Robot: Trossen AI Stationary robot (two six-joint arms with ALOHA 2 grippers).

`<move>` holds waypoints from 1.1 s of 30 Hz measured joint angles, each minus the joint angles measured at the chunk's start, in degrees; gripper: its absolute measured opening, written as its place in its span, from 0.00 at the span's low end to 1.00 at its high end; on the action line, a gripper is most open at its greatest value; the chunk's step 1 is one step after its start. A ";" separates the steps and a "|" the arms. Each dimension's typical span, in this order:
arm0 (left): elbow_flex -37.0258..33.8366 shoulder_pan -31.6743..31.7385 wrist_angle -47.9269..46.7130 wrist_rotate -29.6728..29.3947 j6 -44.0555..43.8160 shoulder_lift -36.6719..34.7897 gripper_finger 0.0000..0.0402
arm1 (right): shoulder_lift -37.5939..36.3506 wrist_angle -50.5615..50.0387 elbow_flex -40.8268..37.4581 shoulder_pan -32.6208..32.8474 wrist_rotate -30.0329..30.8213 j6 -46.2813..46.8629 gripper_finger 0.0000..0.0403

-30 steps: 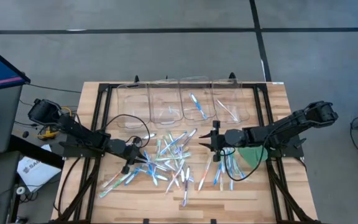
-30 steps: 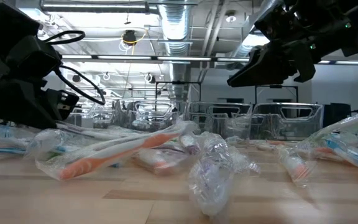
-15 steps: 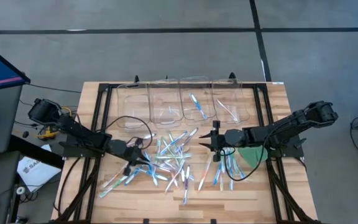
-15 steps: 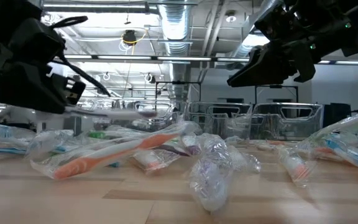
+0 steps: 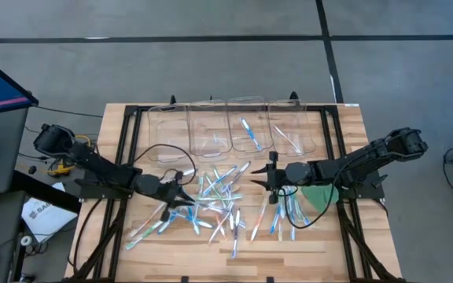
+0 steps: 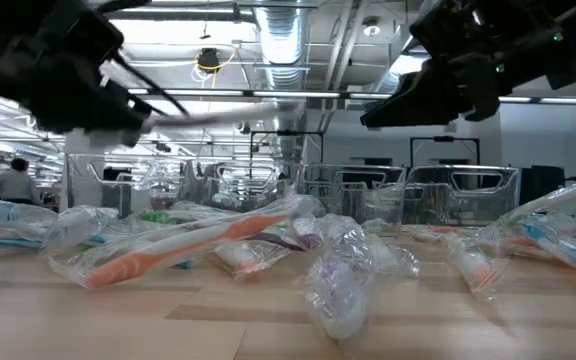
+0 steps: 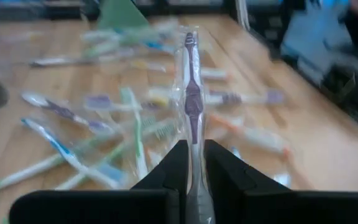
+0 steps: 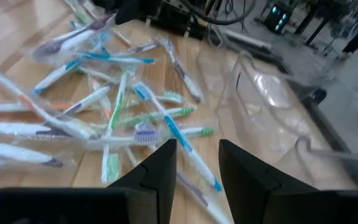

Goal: Pick & Place Toothbrushes
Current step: Put the purple toothbrush into the left transparent bin

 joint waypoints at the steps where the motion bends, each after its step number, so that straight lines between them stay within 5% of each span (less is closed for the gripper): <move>1: 0.43 0.00 -0.15 -0.97 -0.48 -1.29 0.08 | 0.00 0.52 0.00 0.00 0.00 -0.49 0.28; 7: 3.71 0.00 -1.61 -12.03 -1.38 -14.21 0.09 | 0.00 0.85 0.00 0.00 0.02 -0.59 0.28; 14: 4.52 0.00 -23.13 -41.68 -0.63 -30.12 0.04 | 0.00 0.80 0.00 0.02 0.02 -0.59 0.28; 21: 4.52 0.02 -30.01 -59.39 0.37 -36.03 0.03 | 0.00 0.72 0.00 0.02 0.01 -0.59 0.28; 33: 4.47 4.98 -39.18 -62.54 -8.49 -35.74 0.03 | 0.00 0.75 0.00 0.04 0.02 -0.30 0.28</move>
